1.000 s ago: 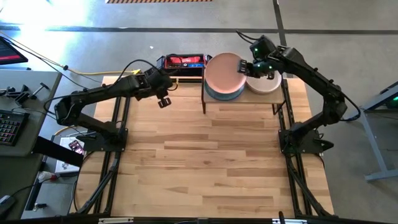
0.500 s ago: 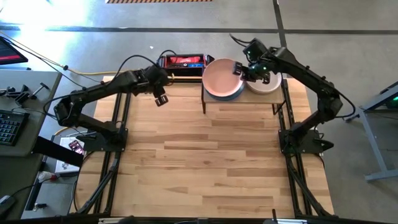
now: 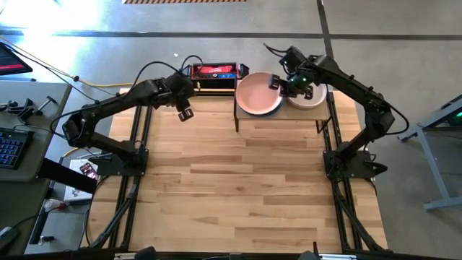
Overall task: Place and stack plates onto a shelf
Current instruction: Stack the pink plate on top of the green plate on the shelf
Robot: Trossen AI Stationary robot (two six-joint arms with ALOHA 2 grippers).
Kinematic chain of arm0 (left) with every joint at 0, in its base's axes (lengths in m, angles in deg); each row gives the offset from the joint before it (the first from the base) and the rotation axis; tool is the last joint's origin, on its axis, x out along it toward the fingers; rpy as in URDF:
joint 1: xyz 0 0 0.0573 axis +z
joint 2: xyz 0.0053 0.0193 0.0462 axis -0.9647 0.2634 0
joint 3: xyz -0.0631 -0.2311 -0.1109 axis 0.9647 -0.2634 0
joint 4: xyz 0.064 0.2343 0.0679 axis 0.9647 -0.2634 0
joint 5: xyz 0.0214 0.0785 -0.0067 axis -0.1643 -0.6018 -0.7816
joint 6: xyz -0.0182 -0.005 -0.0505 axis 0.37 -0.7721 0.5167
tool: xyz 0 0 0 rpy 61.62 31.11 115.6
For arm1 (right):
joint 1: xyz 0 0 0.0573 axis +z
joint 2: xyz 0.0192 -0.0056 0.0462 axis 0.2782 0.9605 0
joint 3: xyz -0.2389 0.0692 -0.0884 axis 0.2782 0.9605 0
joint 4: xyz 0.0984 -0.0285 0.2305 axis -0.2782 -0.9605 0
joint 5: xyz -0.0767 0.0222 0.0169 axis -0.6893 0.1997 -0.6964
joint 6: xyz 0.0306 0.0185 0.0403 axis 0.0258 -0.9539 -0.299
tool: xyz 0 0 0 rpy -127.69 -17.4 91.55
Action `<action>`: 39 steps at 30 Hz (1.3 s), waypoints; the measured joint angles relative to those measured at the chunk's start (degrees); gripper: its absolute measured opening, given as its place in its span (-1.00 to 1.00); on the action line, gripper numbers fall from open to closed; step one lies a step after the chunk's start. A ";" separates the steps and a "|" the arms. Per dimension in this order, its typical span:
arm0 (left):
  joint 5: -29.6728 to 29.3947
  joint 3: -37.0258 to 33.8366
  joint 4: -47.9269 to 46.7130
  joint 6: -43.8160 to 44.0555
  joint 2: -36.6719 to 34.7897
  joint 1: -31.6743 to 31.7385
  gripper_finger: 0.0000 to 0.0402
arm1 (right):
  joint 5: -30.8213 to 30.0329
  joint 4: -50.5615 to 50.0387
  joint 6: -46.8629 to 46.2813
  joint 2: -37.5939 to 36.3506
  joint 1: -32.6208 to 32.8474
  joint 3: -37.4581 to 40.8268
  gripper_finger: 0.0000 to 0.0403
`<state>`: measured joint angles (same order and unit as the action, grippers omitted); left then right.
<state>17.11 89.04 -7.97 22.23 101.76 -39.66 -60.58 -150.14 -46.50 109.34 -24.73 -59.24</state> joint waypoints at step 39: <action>1.88 0.00 0.31 0.11 0.00 0.92 -0.39 | 5.36 -4.69 7.01 -0.20 -2.30 0.00 -0.53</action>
<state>18.98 89.04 -7.66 22.34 101.76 -38.74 -55.23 -154.83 -39.49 109.14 -27.03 -59.24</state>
